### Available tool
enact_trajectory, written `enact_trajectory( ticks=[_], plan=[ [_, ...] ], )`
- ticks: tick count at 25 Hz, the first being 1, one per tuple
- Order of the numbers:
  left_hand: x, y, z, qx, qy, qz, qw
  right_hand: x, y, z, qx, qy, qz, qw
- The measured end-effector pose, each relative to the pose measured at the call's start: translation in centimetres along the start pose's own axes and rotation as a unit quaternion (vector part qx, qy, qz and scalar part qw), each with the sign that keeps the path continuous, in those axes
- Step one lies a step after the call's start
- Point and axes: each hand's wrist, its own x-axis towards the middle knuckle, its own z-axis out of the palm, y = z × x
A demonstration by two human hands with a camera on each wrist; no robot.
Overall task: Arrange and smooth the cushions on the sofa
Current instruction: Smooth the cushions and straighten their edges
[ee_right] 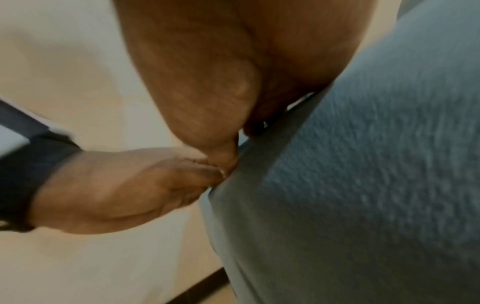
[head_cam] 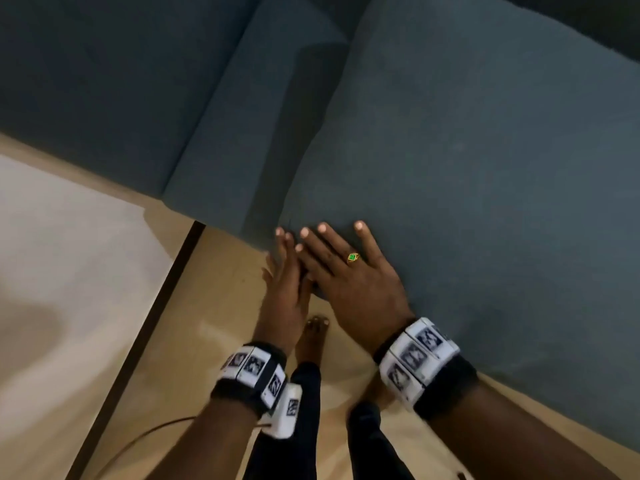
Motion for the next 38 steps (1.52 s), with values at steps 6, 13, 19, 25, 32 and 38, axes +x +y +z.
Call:
enact_trajectory(
  ticks=[6, 13, 19, 25, 32, 38],
  plan=[
    [-1.3, 3.9, 1.9, 0.185, 0.048, 0.109, 0.975, -8.2, 3.2, 1.0, -0.061, 0.045, 0.001, 0.997],
    [-5.5, 10.2, 9.5, 0.355, -0.036, 0.286, 0.89, -18.7, 8.1, 1.3, -0.033, 0.072, 0.19, 0.978],
    [-9.0, 13.5, 15.9, 0.408, -0.065, 0.438, 0.798, -27.4, 11.1, 1.6, 0.021, 0.128, 0.376, 0.918],
    [-11.5, 18.5, 22.6, 0.364, -0.108, 0.56, 0.737, -35.3, 14.0, 2.5, 0.046, 0.148, 0.47, 0.869],
    [-14.7, 25.6, 29.6, 0.336, -0.196, 0.55, 0.739, -42.2, 16.7, 3.4, 0.134, 0.164, 0.556, 0.804],
    [-15.0, 25.4, 31.1, 0.312, -0.382, 0.507, 0.707, -43.8, 15.1, 5.9, 0.315, 0.108, 0.699, 0.633]
  ],
)
